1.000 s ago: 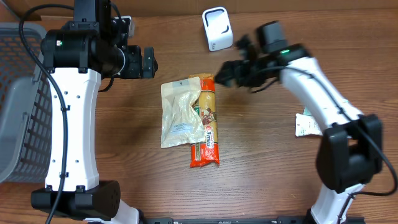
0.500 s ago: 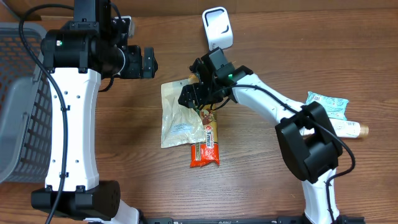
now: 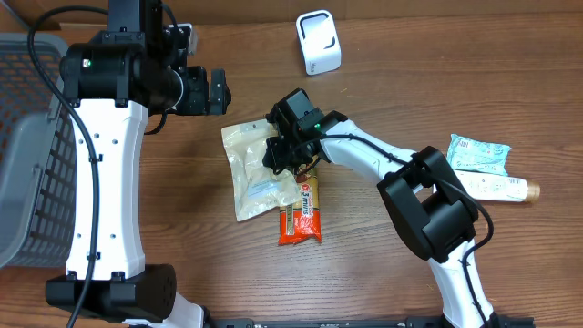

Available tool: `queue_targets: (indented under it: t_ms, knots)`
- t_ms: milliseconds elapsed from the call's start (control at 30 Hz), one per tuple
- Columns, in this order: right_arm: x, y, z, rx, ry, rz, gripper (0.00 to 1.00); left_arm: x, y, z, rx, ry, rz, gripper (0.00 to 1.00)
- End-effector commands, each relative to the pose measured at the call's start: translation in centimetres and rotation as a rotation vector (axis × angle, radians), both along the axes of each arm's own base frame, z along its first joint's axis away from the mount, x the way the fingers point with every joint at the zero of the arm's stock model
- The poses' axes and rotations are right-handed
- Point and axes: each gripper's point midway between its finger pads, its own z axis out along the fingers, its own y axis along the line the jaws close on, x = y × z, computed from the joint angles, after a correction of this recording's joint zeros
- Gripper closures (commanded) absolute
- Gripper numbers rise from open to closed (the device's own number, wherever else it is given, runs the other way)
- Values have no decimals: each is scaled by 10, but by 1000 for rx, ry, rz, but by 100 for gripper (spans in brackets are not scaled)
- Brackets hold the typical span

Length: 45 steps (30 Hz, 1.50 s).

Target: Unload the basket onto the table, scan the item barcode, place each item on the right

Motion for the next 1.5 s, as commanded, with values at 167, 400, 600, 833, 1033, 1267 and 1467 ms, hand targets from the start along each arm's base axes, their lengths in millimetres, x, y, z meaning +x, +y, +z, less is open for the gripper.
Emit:
queue_targets:
  t_ms: [167, 400, 600, 833, 1033, 1267, 1467]
  knots:
    - [25, -36, 67, 33, -54, -79, 96, 1, 0, 0, 12, -4, -21, 0]
    - [22, -86, 174, -60, -290, -183, 96, 1, 0, 0, 12, -3, -21, 0]
    - [20, -215, 195, -665, -488, -599, 96, 1, 0, 0, 12, -4, -21, 0]
    - [14, -262, 138, -1112, -433, -527, 96, 1, 0, 0, 12, -3, -21, 0]
    - [14, -252, 89, -1263, -410, -378, 96, 1, 0, 0, 12, -4, -21, 0]
    - [2, -204, 73, -1229, -463, -238, 85, 1, 0, 0, 12, -4, -21, 0]
    - [-30, -136, 46, -1005, -378, -28, 19, 1, 0, 0, 12, -3, -21, 1]
